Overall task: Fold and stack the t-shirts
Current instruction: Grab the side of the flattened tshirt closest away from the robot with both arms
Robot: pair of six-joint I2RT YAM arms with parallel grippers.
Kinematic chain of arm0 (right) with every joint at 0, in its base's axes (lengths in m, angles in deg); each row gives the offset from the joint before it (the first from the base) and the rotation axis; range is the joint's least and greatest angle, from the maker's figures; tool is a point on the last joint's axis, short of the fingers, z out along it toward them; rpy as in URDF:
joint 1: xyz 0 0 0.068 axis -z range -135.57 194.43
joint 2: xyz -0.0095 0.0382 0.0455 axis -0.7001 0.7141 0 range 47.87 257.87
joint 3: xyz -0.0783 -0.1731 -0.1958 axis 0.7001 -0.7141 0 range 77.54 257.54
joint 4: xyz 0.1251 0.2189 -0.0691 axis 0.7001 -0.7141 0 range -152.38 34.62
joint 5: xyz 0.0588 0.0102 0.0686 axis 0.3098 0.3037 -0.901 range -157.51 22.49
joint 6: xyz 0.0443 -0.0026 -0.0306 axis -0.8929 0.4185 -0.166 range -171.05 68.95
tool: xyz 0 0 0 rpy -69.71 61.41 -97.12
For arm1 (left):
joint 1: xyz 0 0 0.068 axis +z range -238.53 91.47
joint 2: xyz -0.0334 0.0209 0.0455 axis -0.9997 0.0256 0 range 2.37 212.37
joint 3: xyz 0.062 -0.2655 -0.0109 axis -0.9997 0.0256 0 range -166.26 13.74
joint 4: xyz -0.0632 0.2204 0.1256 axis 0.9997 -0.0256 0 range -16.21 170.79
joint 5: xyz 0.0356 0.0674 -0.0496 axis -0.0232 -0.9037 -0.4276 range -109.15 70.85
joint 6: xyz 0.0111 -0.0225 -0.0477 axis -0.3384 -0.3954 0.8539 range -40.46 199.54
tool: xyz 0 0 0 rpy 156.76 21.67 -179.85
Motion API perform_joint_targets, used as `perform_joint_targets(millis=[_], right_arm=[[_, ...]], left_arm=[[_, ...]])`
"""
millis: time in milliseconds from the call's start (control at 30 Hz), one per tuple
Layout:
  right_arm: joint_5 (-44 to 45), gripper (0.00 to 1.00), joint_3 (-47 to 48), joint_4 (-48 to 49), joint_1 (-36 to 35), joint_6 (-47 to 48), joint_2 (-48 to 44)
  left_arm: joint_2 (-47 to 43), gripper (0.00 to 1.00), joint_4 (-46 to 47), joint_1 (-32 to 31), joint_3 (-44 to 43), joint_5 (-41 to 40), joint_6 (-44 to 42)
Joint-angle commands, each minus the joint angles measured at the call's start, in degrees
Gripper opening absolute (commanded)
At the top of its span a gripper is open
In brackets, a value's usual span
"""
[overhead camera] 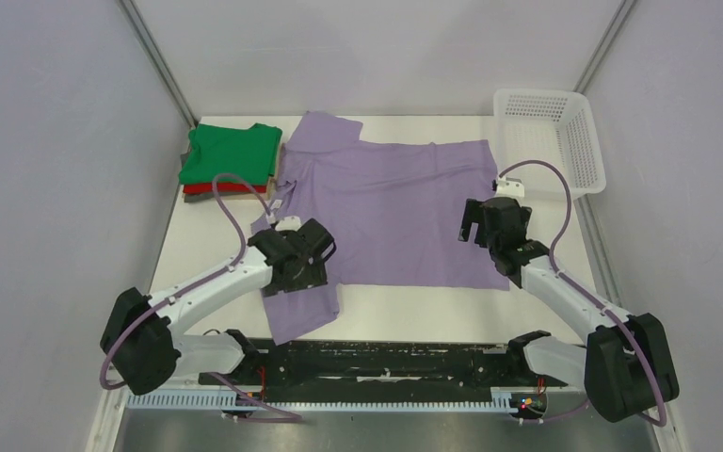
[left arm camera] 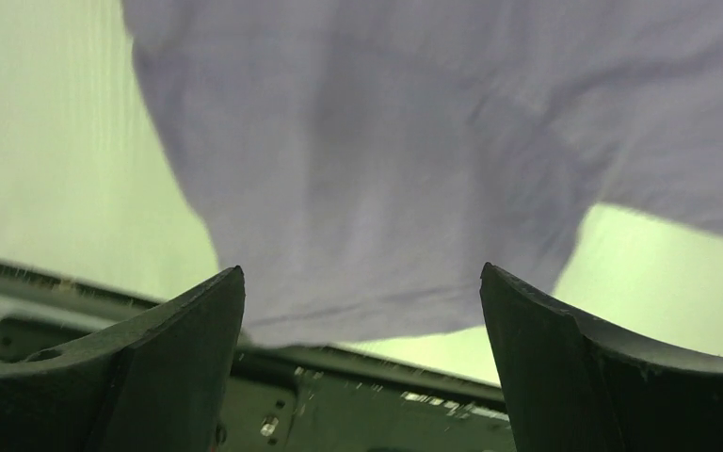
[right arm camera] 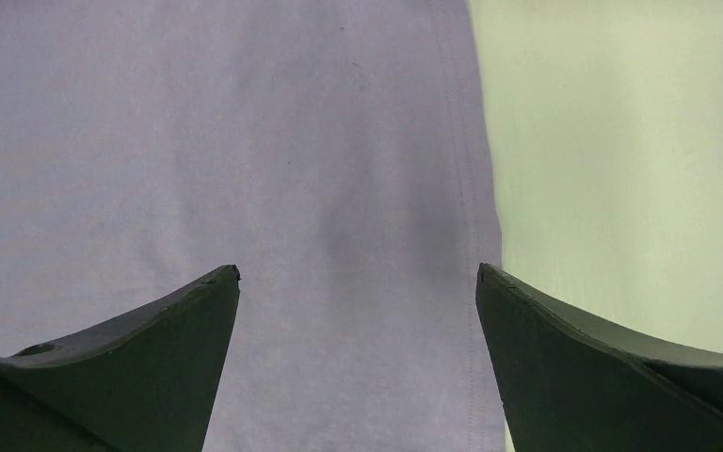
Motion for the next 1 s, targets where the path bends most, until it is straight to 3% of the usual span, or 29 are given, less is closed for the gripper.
perform_joint_targets(millis=[0,100,267,667,967], right_arm=[[1.71,0.98,-0.38,1.19,0.09,-1.20,-1.74],[1.62,0.98,-0.52,1.26,0.02,-1.31,-2.02],[1.11,0.98,-0.04,0.95,0.03,-0.29,-1.09],[2.63,0.98,0.49,-0.66,0.07,0.23,-1.07],[4.52,0.98,0.58,-1.22,0.07,0.27,-2.14]], left_arm=[[-5.00,1.00,-13.94,-4.43,4.54,-0.44,15.68],[-10.96,1.00,-14.28,-7.18,9.75,2.70,22.01],[-18.65,0.99,-6.17,-8.60,18.91,6.71,28.10],[-20.95,0.68,-3.22,-8.96,24.76,6.27,33.32],[-21.07,0.66,-2.82,-9.00,25.56,2.06,35.92]])
